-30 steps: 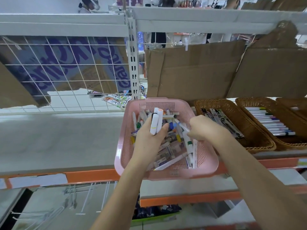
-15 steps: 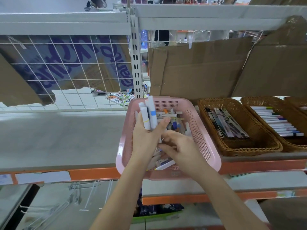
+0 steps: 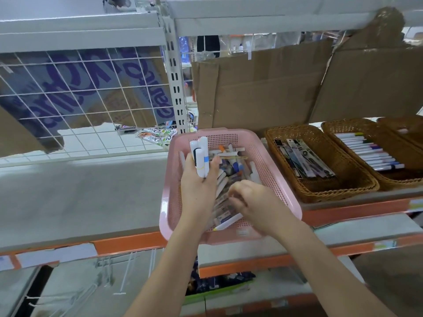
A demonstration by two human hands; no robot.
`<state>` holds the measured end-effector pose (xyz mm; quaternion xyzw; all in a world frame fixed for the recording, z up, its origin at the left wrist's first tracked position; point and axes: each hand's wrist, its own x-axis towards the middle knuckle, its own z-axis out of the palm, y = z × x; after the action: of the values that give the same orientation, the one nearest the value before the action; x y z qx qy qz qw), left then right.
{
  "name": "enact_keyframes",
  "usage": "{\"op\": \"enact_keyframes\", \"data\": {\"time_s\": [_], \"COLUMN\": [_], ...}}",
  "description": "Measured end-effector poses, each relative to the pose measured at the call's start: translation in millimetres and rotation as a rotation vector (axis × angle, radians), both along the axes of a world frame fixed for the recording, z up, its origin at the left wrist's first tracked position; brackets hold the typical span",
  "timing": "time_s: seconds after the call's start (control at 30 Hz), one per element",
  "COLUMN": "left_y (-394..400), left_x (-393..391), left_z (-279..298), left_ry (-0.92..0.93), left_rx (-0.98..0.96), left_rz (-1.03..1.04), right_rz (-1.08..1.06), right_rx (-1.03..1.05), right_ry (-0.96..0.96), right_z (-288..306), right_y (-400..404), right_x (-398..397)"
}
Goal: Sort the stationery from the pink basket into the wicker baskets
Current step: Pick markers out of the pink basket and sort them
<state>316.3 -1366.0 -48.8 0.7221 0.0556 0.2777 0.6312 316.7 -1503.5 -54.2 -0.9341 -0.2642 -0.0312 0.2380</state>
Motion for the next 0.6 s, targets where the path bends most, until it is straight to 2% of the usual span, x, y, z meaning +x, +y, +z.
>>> {"op": "enact_keyframes", "data": {"time_s": [0.23, 0.43, 0.6], "left_y": [-4.2, -25.9, -72.6], "left_x": [-0.4, -1.1, 2.3], "left_z": [1.6, 19.8, 29.4], "left_ry": [-0.016, -0.055, -0.071], "left_rx": [0.078, 0.143, 0.172], "left_rz": [-0.006, 0.023, 0.035], "right_rz": [0.087, 0.119, 0.080], "right_rx": [-0.206, -0.286, -0.304], "right_ry": [0.082, 0.005, -0.071], "right_z": [2.9, 28.8, 55.1], "right_y": [-6.0, -33.3, -92.3], "right_x": [14.2, 25.7, 35.1]}}
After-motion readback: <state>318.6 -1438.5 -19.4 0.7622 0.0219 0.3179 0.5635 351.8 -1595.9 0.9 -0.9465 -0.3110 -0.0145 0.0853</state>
